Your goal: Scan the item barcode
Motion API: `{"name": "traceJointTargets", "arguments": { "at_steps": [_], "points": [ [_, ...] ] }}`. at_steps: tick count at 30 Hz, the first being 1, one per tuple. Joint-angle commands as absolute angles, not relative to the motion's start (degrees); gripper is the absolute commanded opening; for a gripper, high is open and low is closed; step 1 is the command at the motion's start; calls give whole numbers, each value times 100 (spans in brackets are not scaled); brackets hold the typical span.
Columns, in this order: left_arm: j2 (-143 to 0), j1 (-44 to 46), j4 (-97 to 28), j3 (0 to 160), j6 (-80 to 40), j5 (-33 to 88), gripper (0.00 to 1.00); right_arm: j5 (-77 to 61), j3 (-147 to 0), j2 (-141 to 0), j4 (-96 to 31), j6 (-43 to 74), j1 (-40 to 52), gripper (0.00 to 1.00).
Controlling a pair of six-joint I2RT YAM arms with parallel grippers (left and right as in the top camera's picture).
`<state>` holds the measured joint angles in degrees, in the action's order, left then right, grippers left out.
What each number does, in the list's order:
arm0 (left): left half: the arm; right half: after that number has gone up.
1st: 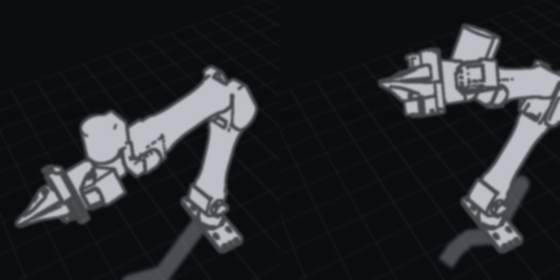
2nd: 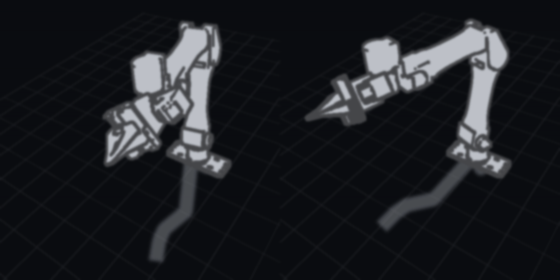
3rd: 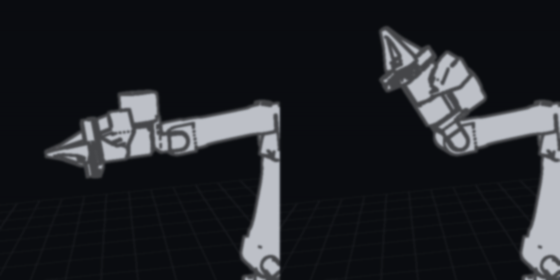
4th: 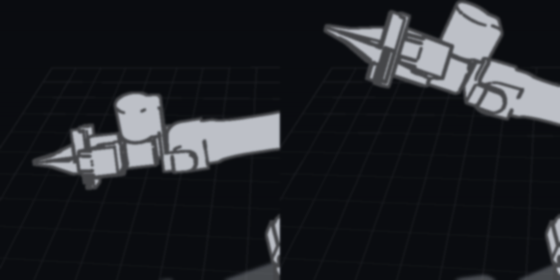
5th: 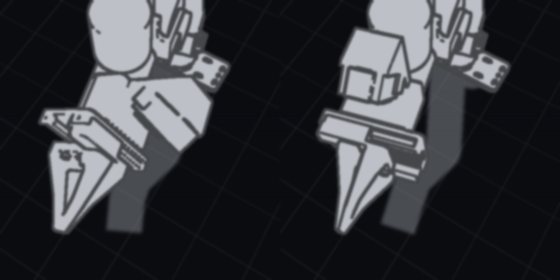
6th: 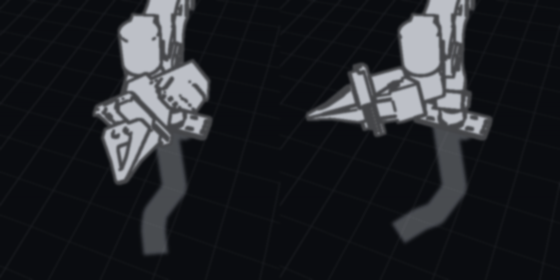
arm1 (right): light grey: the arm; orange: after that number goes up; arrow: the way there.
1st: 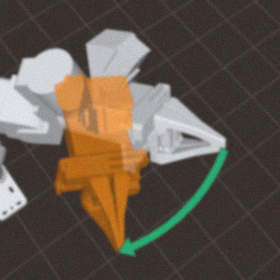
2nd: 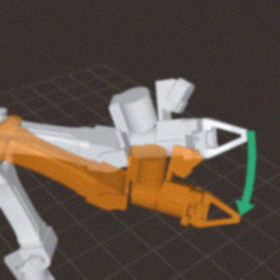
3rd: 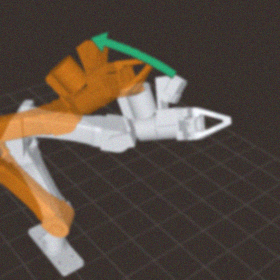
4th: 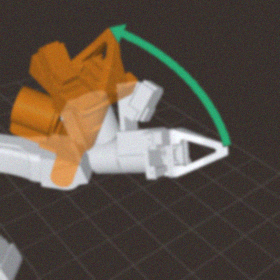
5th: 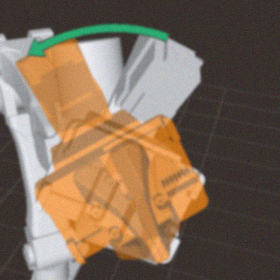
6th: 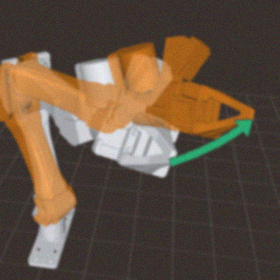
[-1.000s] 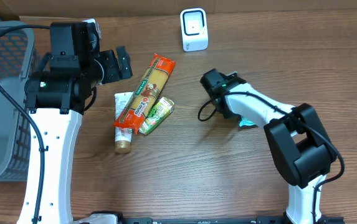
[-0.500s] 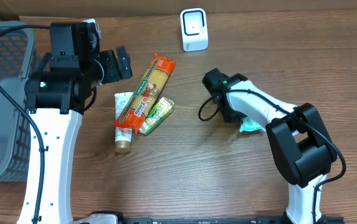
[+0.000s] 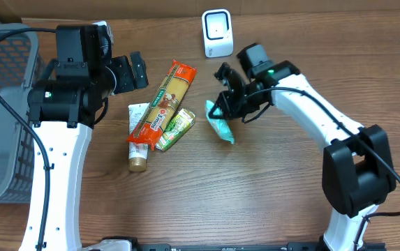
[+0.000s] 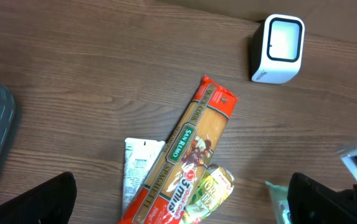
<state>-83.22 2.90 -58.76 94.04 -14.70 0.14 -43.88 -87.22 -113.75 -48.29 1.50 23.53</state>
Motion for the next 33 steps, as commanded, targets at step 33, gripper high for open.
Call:
{"name": "traceJointTargets", "arguments": {
  "at_steps": [33],
  "points": [
    [-8324,292,-5867,9454,-1544,-62,99,-1564,-9192,-11968,-6226,891,1140,30]
  ]
}}
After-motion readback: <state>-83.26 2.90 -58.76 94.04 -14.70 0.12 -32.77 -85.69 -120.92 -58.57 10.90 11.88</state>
